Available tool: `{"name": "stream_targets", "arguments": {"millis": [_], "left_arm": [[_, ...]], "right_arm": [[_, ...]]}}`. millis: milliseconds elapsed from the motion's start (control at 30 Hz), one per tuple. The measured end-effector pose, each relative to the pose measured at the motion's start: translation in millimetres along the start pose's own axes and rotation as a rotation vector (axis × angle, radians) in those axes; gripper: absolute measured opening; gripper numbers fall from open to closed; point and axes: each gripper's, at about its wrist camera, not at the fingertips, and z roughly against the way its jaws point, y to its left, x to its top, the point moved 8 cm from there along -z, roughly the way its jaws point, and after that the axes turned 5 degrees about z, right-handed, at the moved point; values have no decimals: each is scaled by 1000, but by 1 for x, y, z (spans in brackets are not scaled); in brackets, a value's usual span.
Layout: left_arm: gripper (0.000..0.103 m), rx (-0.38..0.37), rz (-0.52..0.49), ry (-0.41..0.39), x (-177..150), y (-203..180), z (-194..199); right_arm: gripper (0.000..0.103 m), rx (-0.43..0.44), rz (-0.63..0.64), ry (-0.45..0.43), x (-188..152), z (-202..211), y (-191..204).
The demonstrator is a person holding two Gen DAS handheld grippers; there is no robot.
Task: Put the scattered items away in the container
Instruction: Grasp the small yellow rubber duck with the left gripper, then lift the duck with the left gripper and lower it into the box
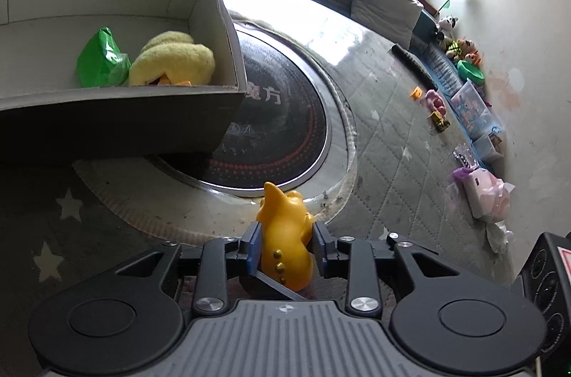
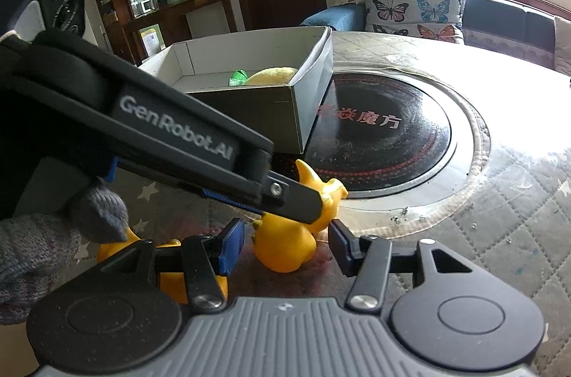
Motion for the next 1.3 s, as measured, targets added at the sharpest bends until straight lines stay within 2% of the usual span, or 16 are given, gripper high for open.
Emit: {"name": "stream_targets", "arguments": {"millis": [500,733,900,1133,1300], "left_arm": [[37,-19,26,15,1,3,-7],[37,-5,22,5,0,3,-8],[36,-22,53,-3,0,8,-5],[35,-46,88,-52,4,13,13],[35,-60,109,-126,17,19,41]], "right_arm": [[53,-1,-10,4,1,-3,-2],[53,0,-12,-4,3,-2,0],[53,0,0,-13,5,1,6],[52,8,30,-39,16,9,16],[52,19,83,-81,38,15,31]]}}
